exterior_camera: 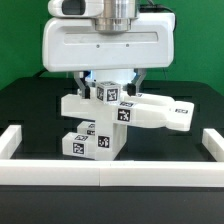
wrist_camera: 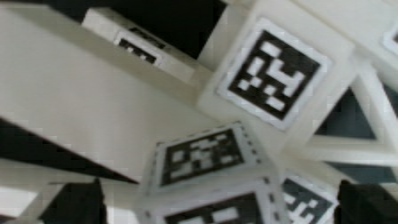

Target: Assemble chair

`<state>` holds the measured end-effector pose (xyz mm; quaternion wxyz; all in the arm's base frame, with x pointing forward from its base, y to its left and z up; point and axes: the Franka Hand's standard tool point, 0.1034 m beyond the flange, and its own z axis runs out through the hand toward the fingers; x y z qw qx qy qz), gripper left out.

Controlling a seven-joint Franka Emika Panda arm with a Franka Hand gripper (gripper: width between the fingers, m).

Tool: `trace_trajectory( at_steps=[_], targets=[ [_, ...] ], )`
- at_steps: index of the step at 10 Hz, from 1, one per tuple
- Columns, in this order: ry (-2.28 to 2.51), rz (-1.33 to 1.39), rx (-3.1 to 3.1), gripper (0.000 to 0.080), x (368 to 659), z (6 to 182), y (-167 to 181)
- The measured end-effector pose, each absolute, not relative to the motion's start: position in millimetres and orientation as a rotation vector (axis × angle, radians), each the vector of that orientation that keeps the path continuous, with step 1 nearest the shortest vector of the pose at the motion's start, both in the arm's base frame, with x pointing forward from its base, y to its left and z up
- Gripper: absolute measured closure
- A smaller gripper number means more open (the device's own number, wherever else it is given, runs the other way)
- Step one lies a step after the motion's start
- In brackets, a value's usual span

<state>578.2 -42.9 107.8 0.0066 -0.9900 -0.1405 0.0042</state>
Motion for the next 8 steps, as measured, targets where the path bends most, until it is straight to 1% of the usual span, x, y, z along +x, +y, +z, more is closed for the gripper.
trace_trajectory(
  at_steps=[1,2,3,4,7,8],
  targets=[
    [-0.427,0.014,-3.099,0.0266,578.1,107.5,-42.8],
    [-0.426,0.014,-3.099,0.0413,578.0,107.5,-43.0],
    [-0.426,0.014,-3.099,0.0413,578.0,107.5,-43.1],
    [-0.408,0.014,-3.102,0.0528,578.0,107.5,-43.2],
    [-0.333,0.014,-3.109,0.0528,577.9,107.5,-44.2],
    [-0.171,0.015,-3.121,0.0528,577.9,107.4,-44.4]
  ],
)
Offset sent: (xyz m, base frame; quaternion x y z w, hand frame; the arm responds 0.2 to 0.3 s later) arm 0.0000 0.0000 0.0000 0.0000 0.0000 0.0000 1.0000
